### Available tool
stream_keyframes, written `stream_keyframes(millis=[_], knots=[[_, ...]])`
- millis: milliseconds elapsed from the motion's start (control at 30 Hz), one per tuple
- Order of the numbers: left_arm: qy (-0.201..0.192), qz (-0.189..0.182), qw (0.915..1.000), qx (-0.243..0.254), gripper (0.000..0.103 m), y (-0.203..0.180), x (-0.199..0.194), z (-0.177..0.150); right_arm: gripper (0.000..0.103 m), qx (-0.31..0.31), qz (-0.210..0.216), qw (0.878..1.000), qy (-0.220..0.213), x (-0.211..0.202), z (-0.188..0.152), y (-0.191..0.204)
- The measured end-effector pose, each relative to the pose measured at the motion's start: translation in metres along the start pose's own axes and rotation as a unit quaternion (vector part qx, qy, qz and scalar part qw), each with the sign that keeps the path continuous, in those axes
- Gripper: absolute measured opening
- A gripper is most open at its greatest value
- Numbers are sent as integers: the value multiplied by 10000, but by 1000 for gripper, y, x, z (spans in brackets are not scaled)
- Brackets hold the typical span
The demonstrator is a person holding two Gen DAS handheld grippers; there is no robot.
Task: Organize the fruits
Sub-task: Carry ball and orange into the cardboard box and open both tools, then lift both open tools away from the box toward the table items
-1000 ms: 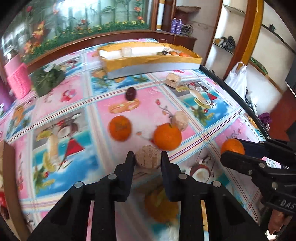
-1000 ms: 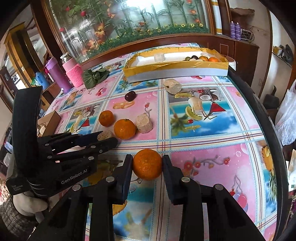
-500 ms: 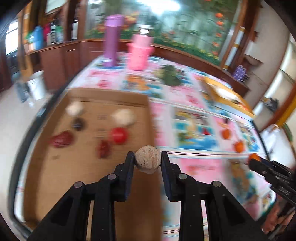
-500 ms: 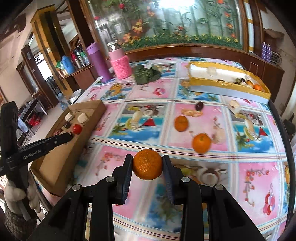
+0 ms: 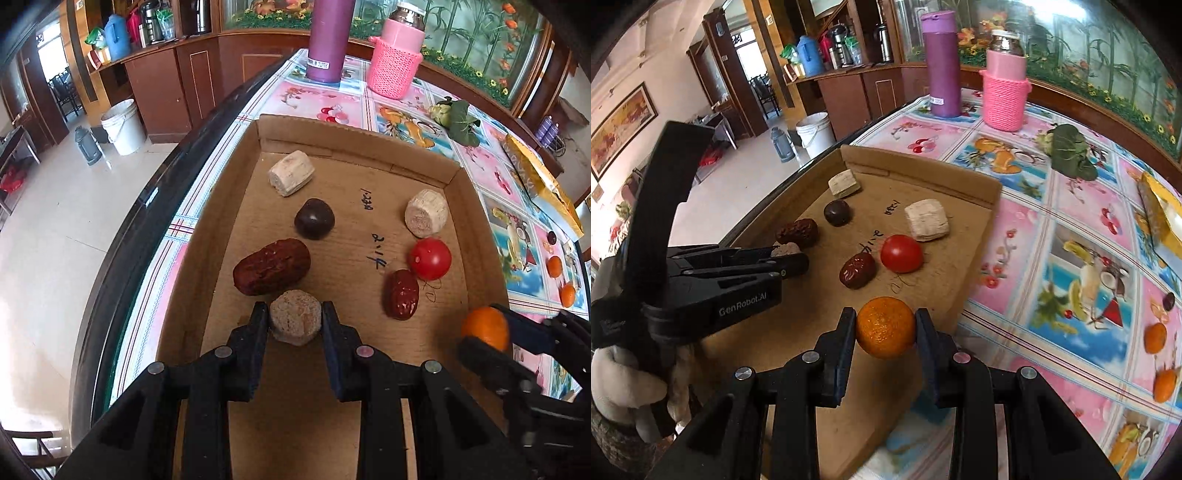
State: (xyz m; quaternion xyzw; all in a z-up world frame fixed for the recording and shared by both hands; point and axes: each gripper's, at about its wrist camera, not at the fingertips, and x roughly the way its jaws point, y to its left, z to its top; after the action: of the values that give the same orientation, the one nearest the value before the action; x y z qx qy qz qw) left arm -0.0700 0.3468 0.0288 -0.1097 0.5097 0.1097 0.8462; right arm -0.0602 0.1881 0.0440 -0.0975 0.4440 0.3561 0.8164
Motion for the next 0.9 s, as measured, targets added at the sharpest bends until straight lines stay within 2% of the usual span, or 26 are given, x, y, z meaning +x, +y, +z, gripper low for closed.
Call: stream_keyframes(millis=[67,200,300,333,400,467,600,667,767,833,900], knots=[[-9,-86,9999,-58,29,4,1,1,35,-96,-71,9999,99,15,7,5],[-98,-289,9994,-182,45,12,-4,-1,35,-138,-153,9994,260,37,14,7],[-257,-337,9988,-254,52,16,-13,-2,36,-203,-238,9992,232,42,16,10],[-320,-370,9983,-312,53,18,-18,-4,37,-242,-278,9991,208,42,16,11],[-436,-452,9972,-413,55,21,-29,-6,47,-270,-252,9992,175,39,15,13],[-614,-494,9956,-498,59,23,-43,-9,60,-191,-168,9997,40,30,14,15],[-1077,-457,9916,-544,82,16,-77,-21,62,67,-129,9991,-389,-5,6,13],[-1368,-565,9877,-511,87,9,-96,-30,68,221,-152,9978,-604,-24,-4,9],[-1605,-801,9825,-500,88,-6,-114,-45,69,474,-281,9946,-884,-53,-25,1],[-1650,-730,9825,-452,88,-18,-118,-53,72,680,-386,9917,-1018,-69,-41,-8],[-1723,-480,9835,-279,88,-34,-120,-61,74,989,-499,9873,-1138,-84,-59,-23]])
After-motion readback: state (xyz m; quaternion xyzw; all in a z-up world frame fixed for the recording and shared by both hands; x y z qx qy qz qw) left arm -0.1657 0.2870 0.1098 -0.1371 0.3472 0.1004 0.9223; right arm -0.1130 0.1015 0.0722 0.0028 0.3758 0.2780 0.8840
